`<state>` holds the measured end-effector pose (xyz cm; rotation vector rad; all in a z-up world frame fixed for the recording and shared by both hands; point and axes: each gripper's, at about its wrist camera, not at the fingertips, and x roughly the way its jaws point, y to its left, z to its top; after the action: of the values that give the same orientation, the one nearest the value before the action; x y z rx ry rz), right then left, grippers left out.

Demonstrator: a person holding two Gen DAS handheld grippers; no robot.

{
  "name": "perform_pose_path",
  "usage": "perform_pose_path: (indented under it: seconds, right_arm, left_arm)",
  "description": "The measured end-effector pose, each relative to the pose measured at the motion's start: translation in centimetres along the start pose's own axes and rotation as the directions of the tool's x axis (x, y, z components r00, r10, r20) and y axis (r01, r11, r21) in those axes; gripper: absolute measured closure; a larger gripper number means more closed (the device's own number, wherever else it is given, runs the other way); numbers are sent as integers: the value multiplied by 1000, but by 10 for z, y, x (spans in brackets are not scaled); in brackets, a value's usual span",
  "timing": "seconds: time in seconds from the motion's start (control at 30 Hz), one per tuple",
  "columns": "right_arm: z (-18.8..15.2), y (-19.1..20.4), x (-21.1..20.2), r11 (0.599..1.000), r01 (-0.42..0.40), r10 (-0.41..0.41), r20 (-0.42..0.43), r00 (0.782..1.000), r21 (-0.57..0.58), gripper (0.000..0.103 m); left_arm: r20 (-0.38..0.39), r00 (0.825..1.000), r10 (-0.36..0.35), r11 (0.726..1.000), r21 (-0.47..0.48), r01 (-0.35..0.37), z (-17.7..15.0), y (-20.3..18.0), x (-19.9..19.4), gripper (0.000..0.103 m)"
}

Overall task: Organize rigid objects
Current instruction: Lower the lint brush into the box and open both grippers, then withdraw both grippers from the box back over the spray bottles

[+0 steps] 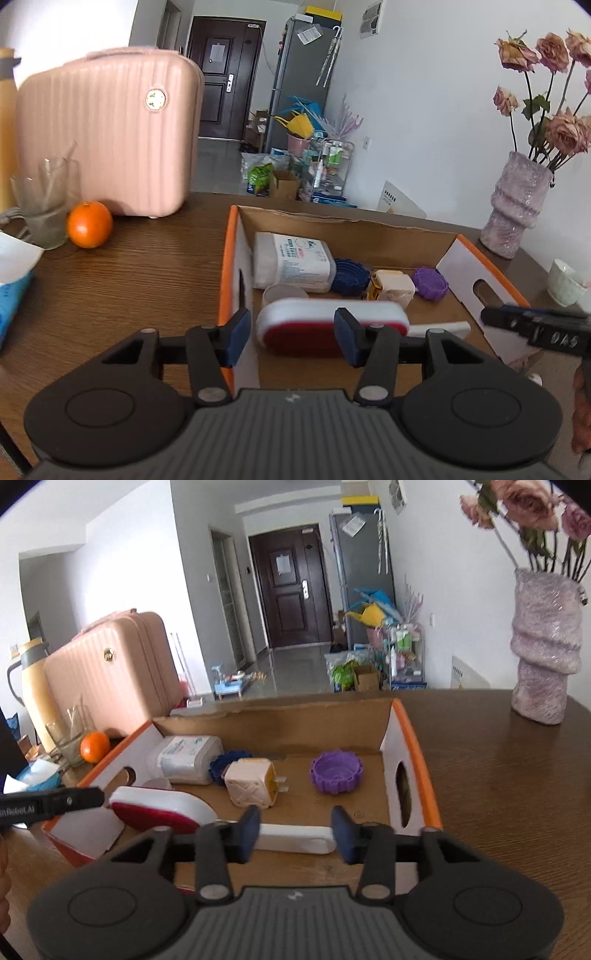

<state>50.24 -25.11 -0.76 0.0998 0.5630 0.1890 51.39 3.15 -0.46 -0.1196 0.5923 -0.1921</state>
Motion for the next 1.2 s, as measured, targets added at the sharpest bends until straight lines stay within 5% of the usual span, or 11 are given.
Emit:
perform_pose_path:
  seconds: [0.1,0.17,0.3,0.43,0.57,0.83,1.2]
  right_arm:
    - [2,1,-22,1000,4,-4,30,1000,-9,40]
    - [3,2,-39,1000,-3,3,44,999,-11,38]
    - [-1,8,-76,1000,2,1,92,996,-30,18]
    - [-13,19,-107,997,22,-15,89,996,-74,18]
    - [-33,23,-140,997,15,-7,111,994,-74,14]
    - [-78,34,-204,997,28,-17,142,990,-76,10]
    - [-147,66,-299,990,40,-8,236,972,-133,6]
  left_arm:
    - [0,1000,4,1000,12,-4,-2,-4,-17,48]
    - [24,1000,14,999,40,-15,-6,-11,-35,39]
    - [47,999,-6,998,55,3,-16,-26,-71,20]
    - [55,998,-16,998,60,13,-31,-39,-104,18]
    - [139,989,41,992,111,-57,-52,-57,-145,6]
    - [242,969,47,977,193,-95,-98,-82,-220,0]
    - [297,953,59,987,128,-101,-164,-77,-305,0]
